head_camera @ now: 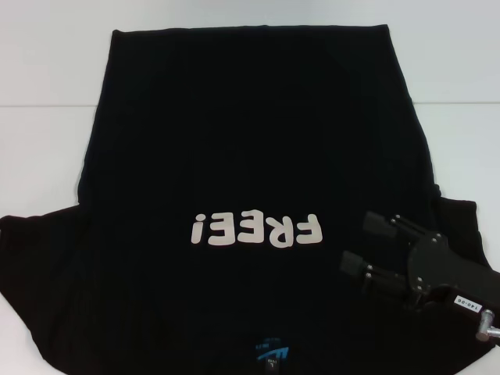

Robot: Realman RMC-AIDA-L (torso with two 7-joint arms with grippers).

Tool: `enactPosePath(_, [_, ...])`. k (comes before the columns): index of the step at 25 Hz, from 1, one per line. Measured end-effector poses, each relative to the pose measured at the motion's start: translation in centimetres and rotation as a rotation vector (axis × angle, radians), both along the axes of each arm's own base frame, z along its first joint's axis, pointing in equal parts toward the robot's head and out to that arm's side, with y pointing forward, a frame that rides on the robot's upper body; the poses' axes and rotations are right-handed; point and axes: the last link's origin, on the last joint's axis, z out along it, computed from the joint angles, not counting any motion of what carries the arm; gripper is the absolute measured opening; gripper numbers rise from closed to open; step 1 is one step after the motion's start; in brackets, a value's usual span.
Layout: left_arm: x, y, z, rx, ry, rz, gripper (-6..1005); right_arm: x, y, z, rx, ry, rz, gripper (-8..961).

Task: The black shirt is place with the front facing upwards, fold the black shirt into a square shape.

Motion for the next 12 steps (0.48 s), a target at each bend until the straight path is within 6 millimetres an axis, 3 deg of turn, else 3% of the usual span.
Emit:
enactPosePath(5, [-0.19,0.02,0.13,-0.001,0.008,-0.004,839,0.0,-0.02,0.01,0.0,0.001,0.0,896])
enactPosePath(12, [-0.59,0.1,-0.09,-0.015,0.003,-0.001,840,-0.06,-0.05,0.03,0.0,0.004,0.004,896])
